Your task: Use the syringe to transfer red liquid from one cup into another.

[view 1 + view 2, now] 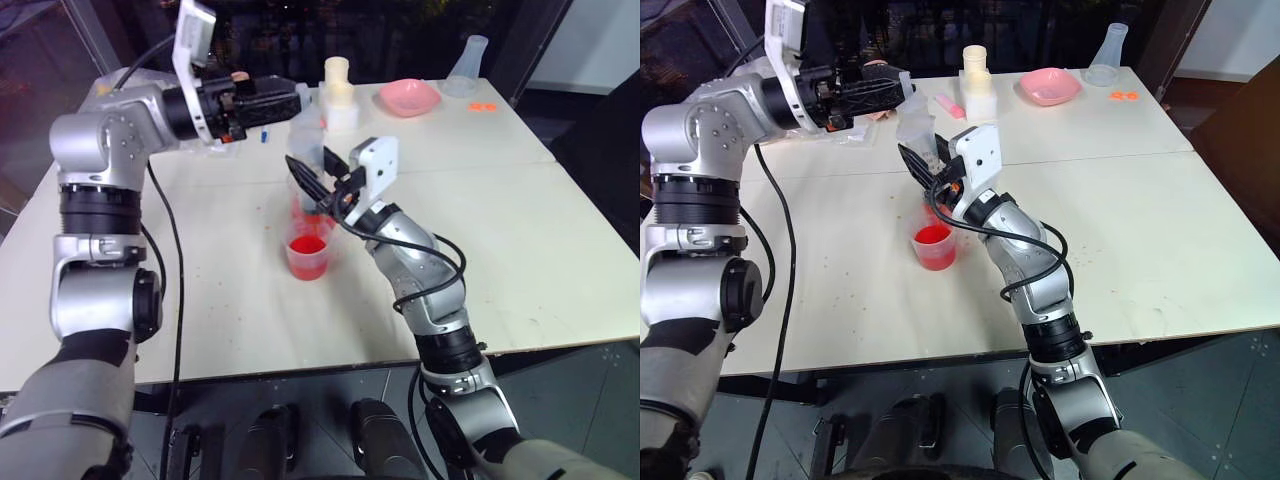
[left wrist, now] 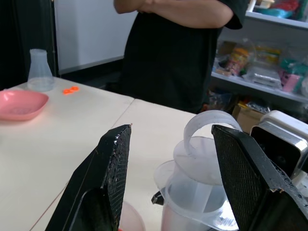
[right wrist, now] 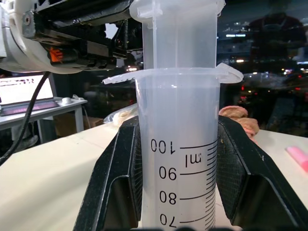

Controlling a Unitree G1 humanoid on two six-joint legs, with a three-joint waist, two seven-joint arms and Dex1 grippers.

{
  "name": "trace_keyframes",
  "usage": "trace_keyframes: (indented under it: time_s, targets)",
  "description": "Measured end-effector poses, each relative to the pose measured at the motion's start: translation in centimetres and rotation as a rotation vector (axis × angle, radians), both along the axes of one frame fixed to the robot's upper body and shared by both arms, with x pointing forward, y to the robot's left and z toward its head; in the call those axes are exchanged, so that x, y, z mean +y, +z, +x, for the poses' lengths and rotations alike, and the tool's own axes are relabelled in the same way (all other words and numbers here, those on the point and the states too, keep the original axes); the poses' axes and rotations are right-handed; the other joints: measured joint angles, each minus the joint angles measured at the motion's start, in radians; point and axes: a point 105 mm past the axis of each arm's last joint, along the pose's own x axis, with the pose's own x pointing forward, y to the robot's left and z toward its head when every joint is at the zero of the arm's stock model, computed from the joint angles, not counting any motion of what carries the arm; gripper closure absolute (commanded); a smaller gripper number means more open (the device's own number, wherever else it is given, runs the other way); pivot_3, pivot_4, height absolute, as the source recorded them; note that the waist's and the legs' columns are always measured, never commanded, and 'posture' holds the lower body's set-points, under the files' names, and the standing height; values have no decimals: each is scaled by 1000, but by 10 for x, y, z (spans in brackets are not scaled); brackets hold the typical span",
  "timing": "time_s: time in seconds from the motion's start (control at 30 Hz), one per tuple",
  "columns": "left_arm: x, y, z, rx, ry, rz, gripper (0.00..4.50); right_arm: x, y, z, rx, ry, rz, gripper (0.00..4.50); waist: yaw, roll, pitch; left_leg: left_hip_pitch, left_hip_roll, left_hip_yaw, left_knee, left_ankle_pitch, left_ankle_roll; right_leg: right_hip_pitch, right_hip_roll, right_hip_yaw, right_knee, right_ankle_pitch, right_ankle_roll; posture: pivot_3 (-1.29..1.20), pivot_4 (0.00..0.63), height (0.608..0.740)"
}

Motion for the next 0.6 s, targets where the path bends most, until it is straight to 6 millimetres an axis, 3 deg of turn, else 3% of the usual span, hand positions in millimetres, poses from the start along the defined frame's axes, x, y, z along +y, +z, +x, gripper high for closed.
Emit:
trace_keyframes:
  time_s: [0.07, 0.37, 0.6]
  targets:
    - [-2, 1, 1, -10, 4, 6, 1691, -2, 0, 1, -1, -8, 0, 3092, 1, 0, 0, 0, 0, 0, 0, 0, 0, 0, 0, 0, 0, 0, 0, 0, 150, 740]
    - [-12, -3, -1, -35, -10, 54, 4363, -2, -4, 2, 27, -10, -6, 3092, 1, 0, 0, 0, 0, 0, 0, 0, 0, 0, 0, 0, 0, 0, 0, 0, 150, 740]
    - [-10, -2, -3, -37, 1, 80, 4460, 0, -1, -2, 67, 17, 9, 3092, 0, 0, 0, 0, 0, 0, 0, 0, 0, 0, 0, 0, 0, 0, 0, 0, 150, 740]
